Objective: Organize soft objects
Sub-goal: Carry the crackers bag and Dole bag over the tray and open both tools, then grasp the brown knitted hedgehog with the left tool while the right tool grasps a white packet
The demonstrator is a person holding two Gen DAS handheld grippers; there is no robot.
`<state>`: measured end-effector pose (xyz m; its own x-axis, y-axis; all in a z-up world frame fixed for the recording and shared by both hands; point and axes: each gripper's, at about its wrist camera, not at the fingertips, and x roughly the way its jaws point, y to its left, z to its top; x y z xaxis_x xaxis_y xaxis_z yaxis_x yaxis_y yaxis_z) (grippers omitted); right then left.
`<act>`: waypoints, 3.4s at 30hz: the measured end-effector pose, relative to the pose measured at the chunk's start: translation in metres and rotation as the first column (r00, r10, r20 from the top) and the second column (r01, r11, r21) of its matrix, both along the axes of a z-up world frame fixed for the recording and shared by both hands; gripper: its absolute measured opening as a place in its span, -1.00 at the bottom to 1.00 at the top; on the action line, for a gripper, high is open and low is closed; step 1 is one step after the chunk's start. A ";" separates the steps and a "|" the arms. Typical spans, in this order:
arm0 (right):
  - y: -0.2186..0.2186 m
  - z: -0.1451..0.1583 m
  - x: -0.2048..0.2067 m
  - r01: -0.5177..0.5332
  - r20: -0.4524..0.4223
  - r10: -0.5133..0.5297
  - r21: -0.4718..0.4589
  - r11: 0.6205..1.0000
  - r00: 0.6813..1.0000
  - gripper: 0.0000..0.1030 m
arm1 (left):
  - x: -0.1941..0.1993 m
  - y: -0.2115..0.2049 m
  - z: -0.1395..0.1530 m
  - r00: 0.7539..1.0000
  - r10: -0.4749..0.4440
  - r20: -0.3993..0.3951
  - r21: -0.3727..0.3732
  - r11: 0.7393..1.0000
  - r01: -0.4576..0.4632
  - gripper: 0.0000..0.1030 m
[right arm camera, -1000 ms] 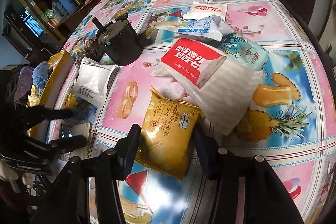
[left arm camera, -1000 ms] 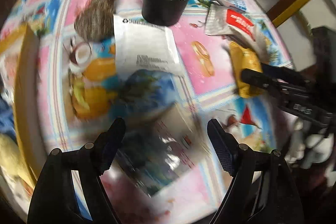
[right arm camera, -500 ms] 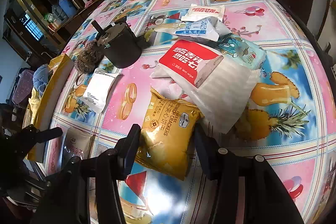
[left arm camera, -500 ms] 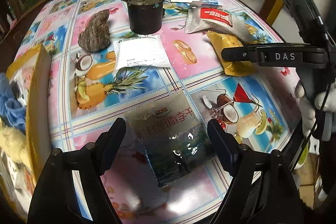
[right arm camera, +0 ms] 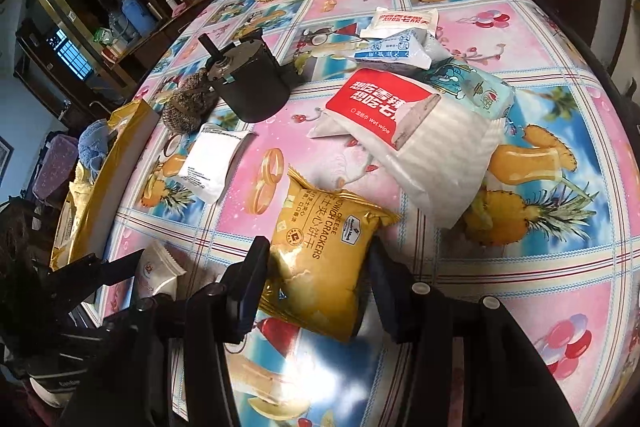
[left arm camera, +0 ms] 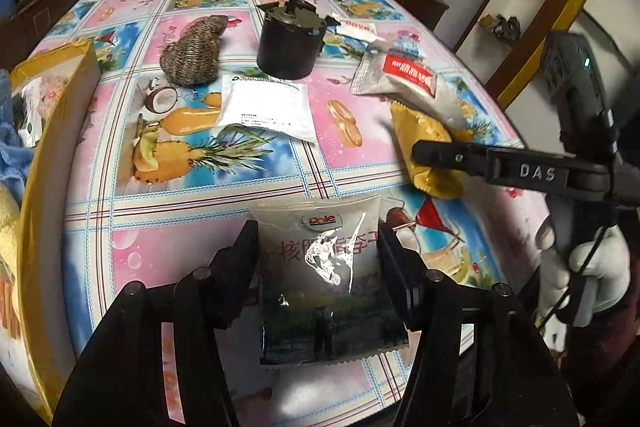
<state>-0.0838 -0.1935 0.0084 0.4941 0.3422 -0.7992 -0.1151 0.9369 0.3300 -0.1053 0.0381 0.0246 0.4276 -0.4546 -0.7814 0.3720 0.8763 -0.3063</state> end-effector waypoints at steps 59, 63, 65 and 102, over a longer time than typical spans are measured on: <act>0.162 0.018 0.135 -0.031 0.057 0.033 -0.037 0.999 0.998 0.10 | -0.061 0.233 0.063 0.846 0.507 0.167 -0.238 0.853 -0.464 0.25; 0.188 0.020 0.143 -0.056 0.089 0.071 -0.161 0.985 0.993 0.07 | -0.061 0.225 0.068 0.855 0.484 0.185 -0.213 0.869 -0.446 0.25; 0.197 0.016 0.142 -0.100 0.069 0.116 -0.201 0.974 0.991 -0.24 | -0.060 0.220 0.069 0.858 0.476 0.191 -0.208 0.874 -0.439 0.25; 0.143 -0.005 0.072 -0.297 0.013 0.317 -0.319 0.900 0.948 -0.37 | 0.008 0.045 0.023 0.978 0.176 0.113 0.149 0.970 -0.192 0.25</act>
<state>-0.0123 -0.0509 0.0032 0.4574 0.2261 -0.8600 -0.4245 0.9053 0.0122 -0.0976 0.0829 0.0480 0.5707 -0.2350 -0.7868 0.2214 0.9667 -0.1282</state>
